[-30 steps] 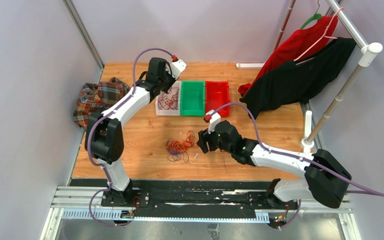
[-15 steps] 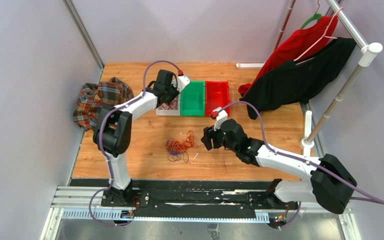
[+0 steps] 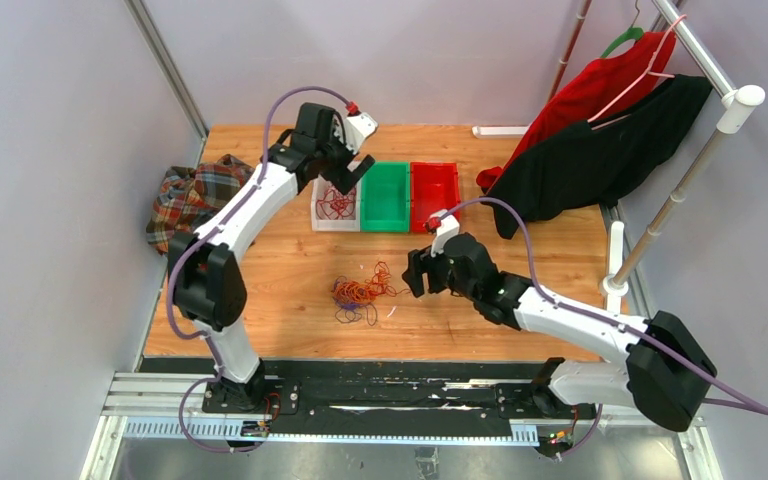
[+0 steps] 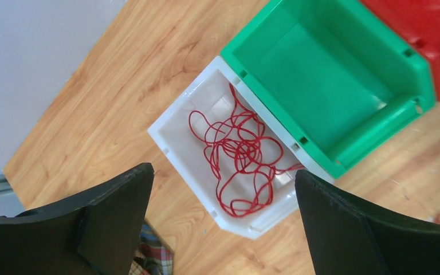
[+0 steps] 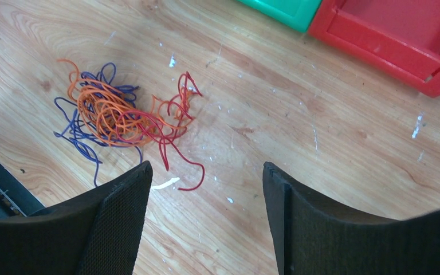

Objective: Untangle the cables

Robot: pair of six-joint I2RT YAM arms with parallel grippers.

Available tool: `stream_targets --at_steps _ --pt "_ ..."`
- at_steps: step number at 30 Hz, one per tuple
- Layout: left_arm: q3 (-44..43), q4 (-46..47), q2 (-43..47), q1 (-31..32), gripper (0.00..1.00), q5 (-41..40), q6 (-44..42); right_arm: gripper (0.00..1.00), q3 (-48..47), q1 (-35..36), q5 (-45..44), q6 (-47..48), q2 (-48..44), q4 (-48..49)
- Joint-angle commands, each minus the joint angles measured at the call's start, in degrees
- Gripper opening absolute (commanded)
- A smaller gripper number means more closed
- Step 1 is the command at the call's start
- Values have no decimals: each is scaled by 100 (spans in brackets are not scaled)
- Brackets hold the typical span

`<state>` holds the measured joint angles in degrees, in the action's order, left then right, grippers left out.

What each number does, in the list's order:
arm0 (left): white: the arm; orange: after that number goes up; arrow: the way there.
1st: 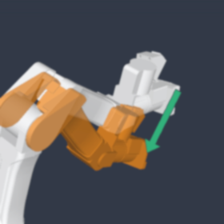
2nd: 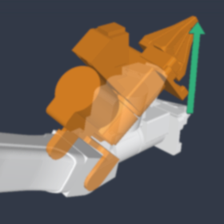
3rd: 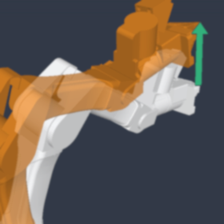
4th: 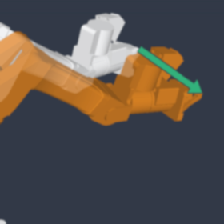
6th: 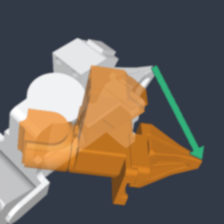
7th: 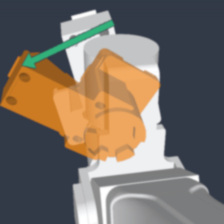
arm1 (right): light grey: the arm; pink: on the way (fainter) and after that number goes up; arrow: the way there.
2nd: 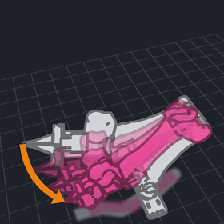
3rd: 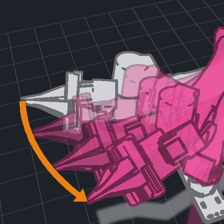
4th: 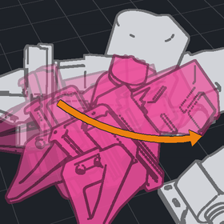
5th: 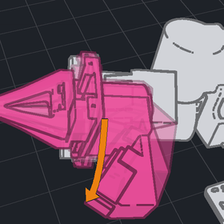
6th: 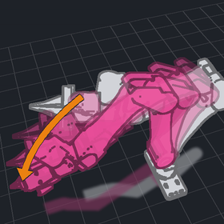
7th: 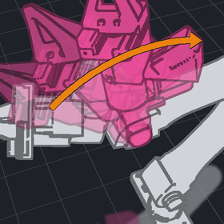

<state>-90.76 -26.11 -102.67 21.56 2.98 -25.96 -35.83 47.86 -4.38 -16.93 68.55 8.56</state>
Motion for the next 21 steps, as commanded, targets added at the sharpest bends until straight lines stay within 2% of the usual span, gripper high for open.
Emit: stream_targets --at_steps 1,6,11,16,18,21 --pt "-311 -1170 624 -15 98 516 237 71 -374 -106 243 -16 213 1" --pt "105 -1932 1323 -36 98 1001 339 70 -720 -220 754 -12 861 122" --pt "1024 -1966 2114 -51 98 1278 376 70 -1223 -299 1376 60 1821 188" --pt "1516 -2017 2557 -56 98 1524 465 66 -1778 -306 1641 173 2640 102" --pt "1607 -2012 2633 -63 98 1597 502 58 -1927 -316 1604 224 2885 52" --pt "1683 -2014 2652 -59 99 1771 587 35 -2061 -338 1618 237 2972 -58"
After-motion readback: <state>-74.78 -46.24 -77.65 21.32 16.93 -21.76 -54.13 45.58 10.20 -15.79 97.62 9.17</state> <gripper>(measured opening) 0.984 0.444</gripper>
